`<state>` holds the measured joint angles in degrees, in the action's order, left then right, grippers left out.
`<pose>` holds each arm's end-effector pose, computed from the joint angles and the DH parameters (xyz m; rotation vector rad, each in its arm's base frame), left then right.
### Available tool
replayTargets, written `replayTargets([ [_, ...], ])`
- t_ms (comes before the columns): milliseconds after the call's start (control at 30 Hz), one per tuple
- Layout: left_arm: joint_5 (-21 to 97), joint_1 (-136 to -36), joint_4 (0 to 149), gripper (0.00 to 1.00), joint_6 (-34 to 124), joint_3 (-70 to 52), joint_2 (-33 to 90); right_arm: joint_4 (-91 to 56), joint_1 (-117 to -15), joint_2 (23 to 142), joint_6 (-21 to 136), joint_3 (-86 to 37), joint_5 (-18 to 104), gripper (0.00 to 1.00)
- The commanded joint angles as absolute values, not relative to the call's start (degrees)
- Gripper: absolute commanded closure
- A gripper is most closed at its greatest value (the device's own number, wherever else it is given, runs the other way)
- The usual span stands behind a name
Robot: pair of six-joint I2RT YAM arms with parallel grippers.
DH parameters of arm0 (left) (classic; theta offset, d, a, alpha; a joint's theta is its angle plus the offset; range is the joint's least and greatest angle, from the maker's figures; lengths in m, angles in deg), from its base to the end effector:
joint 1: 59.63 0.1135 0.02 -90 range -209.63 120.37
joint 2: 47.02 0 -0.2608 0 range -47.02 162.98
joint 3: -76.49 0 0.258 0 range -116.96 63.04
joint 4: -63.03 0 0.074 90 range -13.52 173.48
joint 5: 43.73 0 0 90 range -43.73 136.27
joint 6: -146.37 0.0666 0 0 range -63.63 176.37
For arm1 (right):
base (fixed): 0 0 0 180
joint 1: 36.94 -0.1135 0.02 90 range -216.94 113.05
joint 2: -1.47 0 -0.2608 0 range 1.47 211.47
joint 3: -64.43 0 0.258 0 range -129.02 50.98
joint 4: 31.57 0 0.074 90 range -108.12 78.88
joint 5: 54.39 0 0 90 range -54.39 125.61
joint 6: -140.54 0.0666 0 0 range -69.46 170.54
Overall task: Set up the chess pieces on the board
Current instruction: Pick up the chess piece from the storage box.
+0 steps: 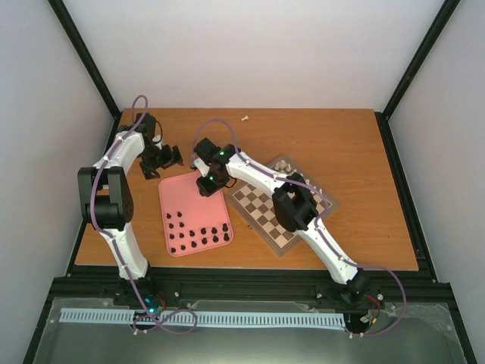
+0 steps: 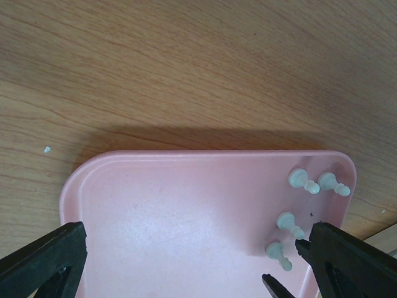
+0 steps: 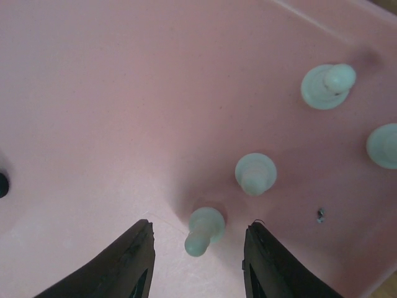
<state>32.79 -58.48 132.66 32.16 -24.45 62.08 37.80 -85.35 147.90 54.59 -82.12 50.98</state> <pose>0.3903 -0.0077 0.1877 -0.6118 2.8894 -0.4051 0.3481 0.4188 0.1290 -1.1525 2.6385 0.5813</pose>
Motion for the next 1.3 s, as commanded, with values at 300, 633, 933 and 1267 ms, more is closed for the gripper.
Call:
replayTargets([
  [300, 31.99, -58.91, 132.52, 0.0, 32.07, -24.0, 60.58, 37.69, -85.46, 149.57, 56.16, -84.33, 49.18, 0.76],
  [633, 32.09, -58.89, 132.51, 0.0, 32.28, -23.64, 60.52, 38.22, -85.44, 147.53, 55.73, -82.47, 48.65, 0.87],
  [933, 32.33, -58.91, 132.32, 0.0, 32.37, -23.24, 59.95, 38.71, -85.07, 141.77, 54.93, -81.13, 47.64, 0.93],
  [1267, 32.47, -58.9, 132.42, 0.0, 32.6, -24.15, 59.95, 39.36, -82.25, 124.9, 56.43, -67.56, 43.31, 0.93],
])
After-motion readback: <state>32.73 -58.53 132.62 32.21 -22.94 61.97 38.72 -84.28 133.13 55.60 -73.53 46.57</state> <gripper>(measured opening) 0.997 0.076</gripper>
